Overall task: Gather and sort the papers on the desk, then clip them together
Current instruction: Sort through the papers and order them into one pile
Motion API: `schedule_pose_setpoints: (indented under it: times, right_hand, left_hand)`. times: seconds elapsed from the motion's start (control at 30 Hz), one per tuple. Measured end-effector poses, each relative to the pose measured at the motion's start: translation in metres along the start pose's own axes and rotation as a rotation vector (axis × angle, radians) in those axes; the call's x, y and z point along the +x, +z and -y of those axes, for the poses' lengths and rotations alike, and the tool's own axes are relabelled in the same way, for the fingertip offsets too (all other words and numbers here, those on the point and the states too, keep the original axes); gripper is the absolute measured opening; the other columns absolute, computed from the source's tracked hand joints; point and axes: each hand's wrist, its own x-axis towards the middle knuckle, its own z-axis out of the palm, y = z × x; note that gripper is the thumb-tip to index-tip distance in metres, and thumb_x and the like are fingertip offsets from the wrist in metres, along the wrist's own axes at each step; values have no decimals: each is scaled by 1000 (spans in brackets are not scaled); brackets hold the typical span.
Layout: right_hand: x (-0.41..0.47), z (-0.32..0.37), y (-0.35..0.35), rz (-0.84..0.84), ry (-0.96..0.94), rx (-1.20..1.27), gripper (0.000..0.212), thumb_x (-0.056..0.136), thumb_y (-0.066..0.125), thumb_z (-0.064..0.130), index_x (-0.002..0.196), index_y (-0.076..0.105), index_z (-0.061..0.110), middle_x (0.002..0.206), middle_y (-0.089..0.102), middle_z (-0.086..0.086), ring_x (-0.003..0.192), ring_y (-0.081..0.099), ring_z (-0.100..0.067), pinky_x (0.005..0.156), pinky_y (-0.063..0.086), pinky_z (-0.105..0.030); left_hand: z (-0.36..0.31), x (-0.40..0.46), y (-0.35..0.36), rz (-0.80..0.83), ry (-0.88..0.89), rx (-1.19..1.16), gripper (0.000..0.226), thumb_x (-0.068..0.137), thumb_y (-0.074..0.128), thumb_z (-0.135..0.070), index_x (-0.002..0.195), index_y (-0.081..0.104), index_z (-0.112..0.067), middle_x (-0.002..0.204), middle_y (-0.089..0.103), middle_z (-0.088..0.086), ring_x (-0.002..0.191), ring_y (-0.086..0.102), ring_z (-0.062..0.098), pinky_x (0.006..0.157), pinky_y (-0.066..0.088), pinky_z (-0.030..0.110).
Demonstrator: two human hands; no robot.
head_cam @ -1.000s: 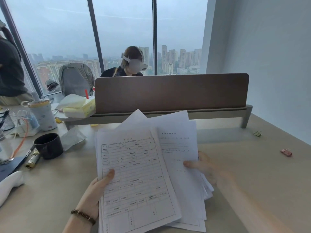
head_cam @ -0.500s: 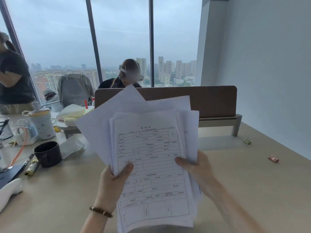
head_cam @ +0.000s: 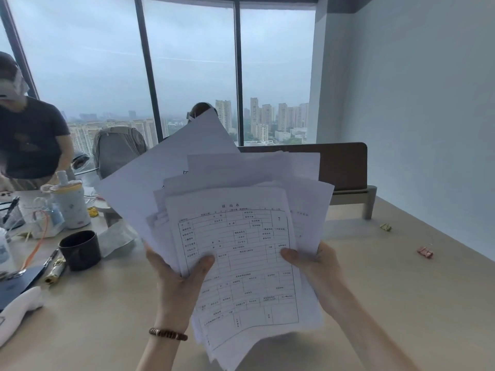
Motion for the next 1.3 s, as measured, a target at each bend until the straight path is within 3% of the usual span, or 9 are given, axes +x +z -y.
schedule_pose_setpoints:
  times: [0.03,0.1,0.27,0.5,0.67,0.9,1.07,1.17,1.3]
  right_hand:
    - [-1,-2,0,16,6,-2,27,84,76,3,109,75,14,103,79,-2,98,75,-27,94,56,-55]
    - [-3,-4,0,37,8,-5,23,85,75,3,106,76,13,100,80,-4,95,76,-27,91,57,-55]
    - [-5,-2,2,80,-25,-18,21,84,78,10,105,77,14,99,80,-5,93,76,-28,88,58,-56]
    - [-3,-3,3,9,-39,0,20,81,79,4,98,78,15,94,80,-6,88,77,-27,85,59,-56]
    - [0,6,-2,-16,-73,57,25,80,78,0,100,77,15,96,80,-4,90,77,-26,82,61,-47]
    - [0,11,-13,28,-93,17,25,80,81,7,103,76,16,96,80,-1,88,77,-24,75,62,-41]
    - [2,15,-14,37,-172,-28,33,78,83,9,107,71,19,96,80,9,86,77,-12,65,60,-24]
    - [4,17,-14,32,-221,-49,36,77,83,8,107,69,23,98,79,11,88,75,-8,66,59,-22]
    - [5,20,-13,50,-265,-31,40,79,81,5,114,66,19,101,78,9,90,75,-9,66,58,-21]
  left_hand:
    - [1,1,-2,11,9,24,81,74,75,12,128,36,-34,113,62,-25,93,61,-16,76,56,14]
    - [3,4,-3,36,16,40,63,74,75,13,107,46,-32,92,67,-32,86,66,-11,66,55,10]
    - [12,9,-9,74,-16,-10,49,74,80,1,113,59,-19,108,71,1,97,71,17,72,61,27]
    - [2,11,-1,122,8,5,50,75,80,-1,119,60,-15,113,72,3,103,71,17,80,60,34]
    - [-17,20,10,140,67,12,44,75,80,0,113,62,-17,108,72,1,98,71,11,75,60,26]
    - [-17,19,13,242,19,-44,35,73,81,-6,103,68,-17,99,78,-2,92,75,17,71,61,29]
    - [-13,16,14,303,9,-93,40,74,77,-11,112,67,-9,106,77,3,98,73,19,76,60,29]
    - [-13,16,14,340,13,-119,39,76,74,-10,114,67,-5,108,76,5,100,73,21,77,60,29]
    - [-12,16,13,403,-36,-135,37,79,71,-12,115,68,-5,110,76,9,103,72,26,84,60,40]
